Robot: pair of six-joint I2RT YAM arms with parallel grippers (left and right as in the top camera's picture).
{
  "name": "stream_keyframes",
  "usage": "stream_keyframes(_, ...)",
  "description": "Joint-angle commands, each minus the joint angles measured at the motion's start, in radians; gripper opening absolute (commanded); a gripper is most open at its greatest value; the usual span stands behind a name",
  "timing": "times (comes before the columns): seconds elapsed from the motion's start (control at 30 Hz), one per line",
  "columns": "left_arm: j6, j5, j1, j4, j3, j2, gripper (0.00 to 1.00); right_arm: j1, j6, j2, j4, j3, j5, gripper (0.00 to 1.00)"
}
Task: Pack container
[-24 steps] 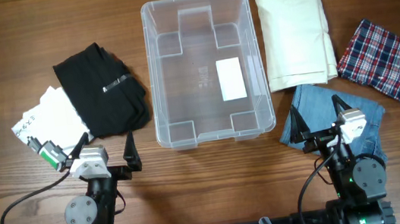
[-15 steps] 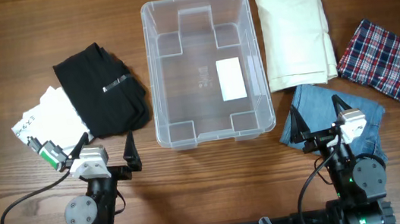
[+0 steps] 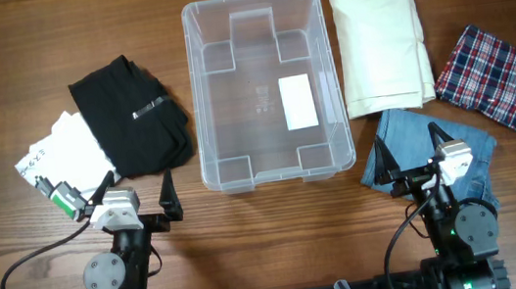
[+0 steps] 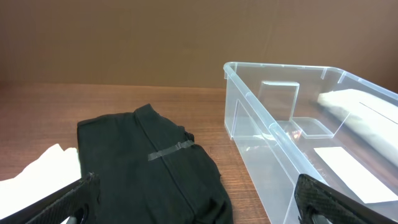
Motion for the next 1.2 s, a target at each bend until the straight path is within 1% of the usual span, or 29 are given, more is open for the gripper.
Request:
stream_keyframes(0.0,0.008,0.012,0.006,0.003,-0.008,-0.007,1.0,0.002,0.011,0.0,0.003,-0.001,-0.015,1.0)
stream_keyframes(0.1,0.008,0.014,0.006,0.027,-0.008,-0.007,1.0,0.002,0.011,0.0,0.003,-0.001,-0.015,1.0)
stream_keyframes(0.17,0.008,0.027,0.006,0.001,-0.008,-0.007,1.0,0.002,0.011,0.0,0.003,-0.001,-0.015,1.0)
stream_keyframes(1.17,0.008,0.027,0.006,0.004,-0.008,-0.005,1.0,0.002,0.011,0.0,0.003,-0.001,-0.015,1.0)
